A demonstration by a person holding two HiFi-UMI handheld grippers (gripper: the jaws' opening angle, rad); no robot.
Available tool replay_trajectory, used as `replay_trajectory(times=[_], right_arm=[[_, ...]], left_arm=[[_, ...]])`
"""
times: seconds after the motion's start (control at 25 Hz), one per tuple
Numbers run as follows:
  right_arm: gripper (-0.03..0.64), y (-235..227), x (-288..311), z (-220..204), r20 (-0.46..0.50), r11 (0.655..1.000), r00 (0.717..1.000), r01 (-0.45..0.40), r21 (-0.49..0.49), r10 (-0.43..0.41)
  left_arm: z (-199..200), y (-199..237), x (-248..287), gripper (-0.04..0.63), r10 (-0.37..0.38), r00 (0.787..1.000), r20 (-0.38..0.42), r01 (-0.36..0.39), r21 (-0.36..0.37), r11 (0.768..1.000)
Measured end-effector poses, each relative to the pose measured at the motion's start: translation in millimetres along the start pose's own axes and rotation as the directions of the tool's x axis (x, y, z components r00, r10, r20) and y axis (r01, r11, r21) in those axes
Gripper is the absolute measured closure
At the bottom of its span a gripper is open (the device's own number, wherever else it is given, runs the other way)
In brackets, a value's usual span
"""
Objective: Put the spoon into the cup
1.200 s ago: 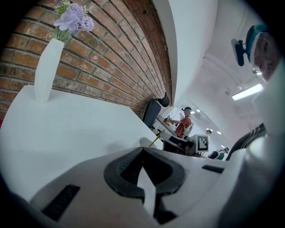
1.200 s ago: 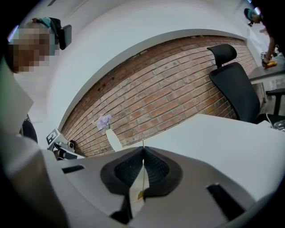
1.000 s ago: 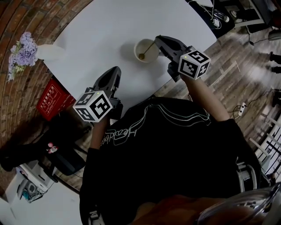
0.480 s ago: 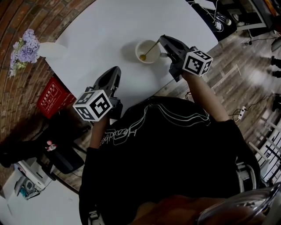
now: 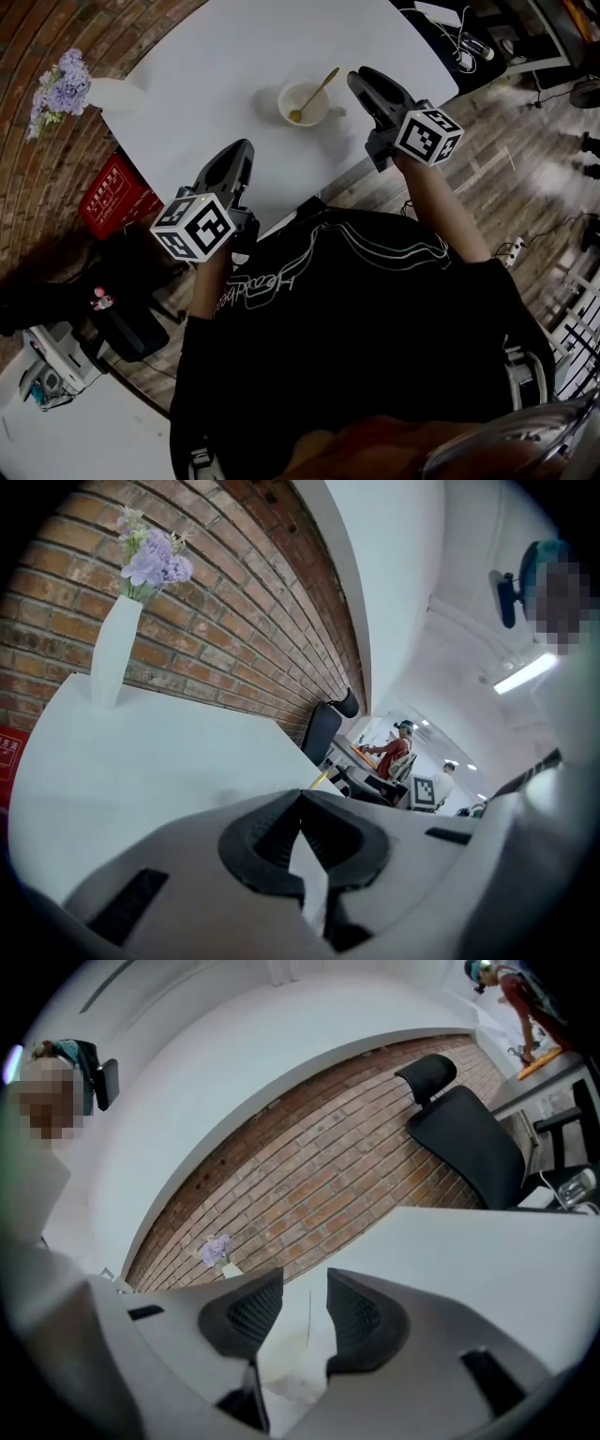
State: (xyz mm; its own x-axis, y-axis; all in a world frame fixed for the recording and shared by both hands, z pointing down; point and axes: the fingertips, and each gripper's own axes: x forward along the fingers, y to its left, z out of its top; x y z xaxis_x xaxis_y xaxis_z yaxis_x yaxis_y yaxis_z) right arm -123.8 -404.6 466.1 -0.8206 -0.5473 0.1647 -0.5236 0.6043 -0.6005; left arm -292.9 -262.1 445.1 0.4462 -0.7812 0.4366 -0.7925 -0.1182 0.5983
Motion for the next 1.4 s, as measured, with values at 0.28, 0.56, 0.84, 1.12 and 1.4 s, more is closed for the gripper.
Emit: replay_trajectory(times=[0.28, 0.56, 0.84, 1.12, 1.4], right_arm=[[0.6, 71.6, -50.4, 28.2, -0.051, 0.955, 0.989, -0.15, -0.257, 0.142], [0.612, 132.3, -107.5, 25.8, -0.079, 0.903, 0.944, -0.33, -0.277, 0.32], [0.62, 163.0, -157.4, 11.6, -0.108, 0.87, 0.895, -0.446, -0.212, 0.433], [0.62, 172.1, -185.2, 16.8, -0.076, 0.876, 0.897, -0.441, -0.196, 0.435], [0.62, 178.5, -207.8, 23.8, -0.061, 0.865, 0.891, -0.451, -0.22, 0.45]], left_arm=[[8.7, -60.0, -26.2, 0.591, -0.028, 0.992, 0.12, 0.019, 0.076, 0.997], [-7.3, -125.6, -52.3, 0.591, -0.081, 0.979, 0.187, 0.052, 0.155, 0.986], [-32.0, -176.7, -70.9, 0.591, -0.114, 0.969, 0.221, 0.069, 0.201, 0.977], [-40.3, -212.4, -84.3, 0.591, -0.146, 0.958, 0.246, 0.084, 0.246, 0.966], [-46.7, -233.5, -92.1, 0.591, -0.152, 0.952, 0.266, 0.077, 0.271, 0.959]])
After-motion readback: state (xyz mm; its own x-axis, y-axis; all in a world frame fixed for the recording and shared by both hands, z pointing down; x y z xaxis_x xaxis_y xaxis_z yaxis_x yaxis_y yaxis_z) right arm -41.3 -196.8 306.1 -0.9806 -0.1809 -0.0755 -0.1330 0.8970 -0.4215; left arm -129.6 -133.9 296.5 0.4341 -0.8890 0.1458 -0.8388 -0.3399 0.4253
